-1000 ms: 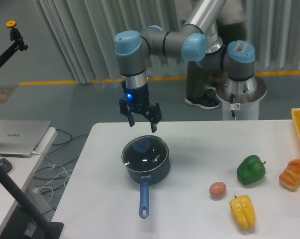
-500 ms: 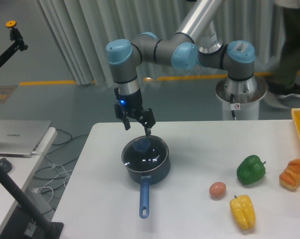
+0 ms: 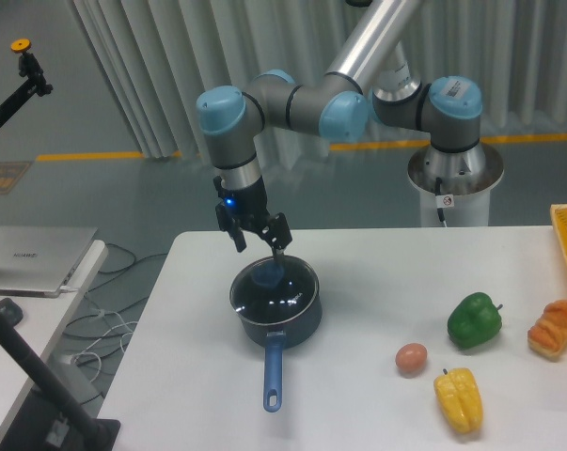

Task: Open the lid
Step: 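Lower the gripper onto the blue lid knob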

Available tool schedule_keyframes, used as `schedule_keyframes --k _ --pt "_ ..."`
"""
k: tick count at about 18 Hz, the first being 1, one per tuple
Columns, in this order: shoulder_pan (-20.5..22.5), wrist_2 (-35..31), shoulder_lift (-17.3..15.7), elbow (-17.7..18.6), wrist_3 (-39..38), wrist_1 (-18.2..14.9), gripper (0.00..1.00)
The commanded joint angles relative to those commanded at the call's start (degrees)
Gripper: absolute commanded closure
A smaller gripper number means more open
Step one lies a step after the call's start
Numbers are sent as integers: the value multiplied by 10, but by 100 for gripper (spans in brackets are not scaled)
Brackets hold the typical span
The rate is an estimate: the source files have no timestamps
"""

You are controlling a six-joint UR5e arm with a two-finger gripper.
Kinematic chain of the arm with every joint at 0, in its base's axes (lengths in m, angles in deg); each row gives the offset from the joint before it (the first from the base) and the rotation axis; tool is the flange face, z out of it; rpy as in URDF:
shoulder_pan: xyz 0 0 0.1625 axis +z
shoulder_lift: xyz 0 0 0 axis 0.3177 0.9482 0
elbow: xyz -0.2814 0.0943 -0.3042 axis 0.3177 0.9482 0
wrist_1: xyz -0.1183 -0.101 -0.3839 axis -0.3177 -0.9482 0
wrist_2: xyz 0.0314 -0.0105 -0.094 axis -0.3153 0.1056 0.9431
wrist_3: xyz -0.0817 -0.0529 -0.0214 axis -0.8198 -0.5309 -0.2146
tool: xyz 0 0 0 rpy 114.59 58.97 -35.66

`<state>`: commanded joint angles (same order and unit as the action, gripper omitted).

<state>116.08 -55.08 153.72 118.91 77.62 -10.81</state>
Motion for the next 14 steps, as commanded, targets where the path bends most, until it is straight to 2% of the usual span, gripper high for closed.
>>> schedule_keyframes --k 14 --pt "0 -10 15 0 1 1 0"
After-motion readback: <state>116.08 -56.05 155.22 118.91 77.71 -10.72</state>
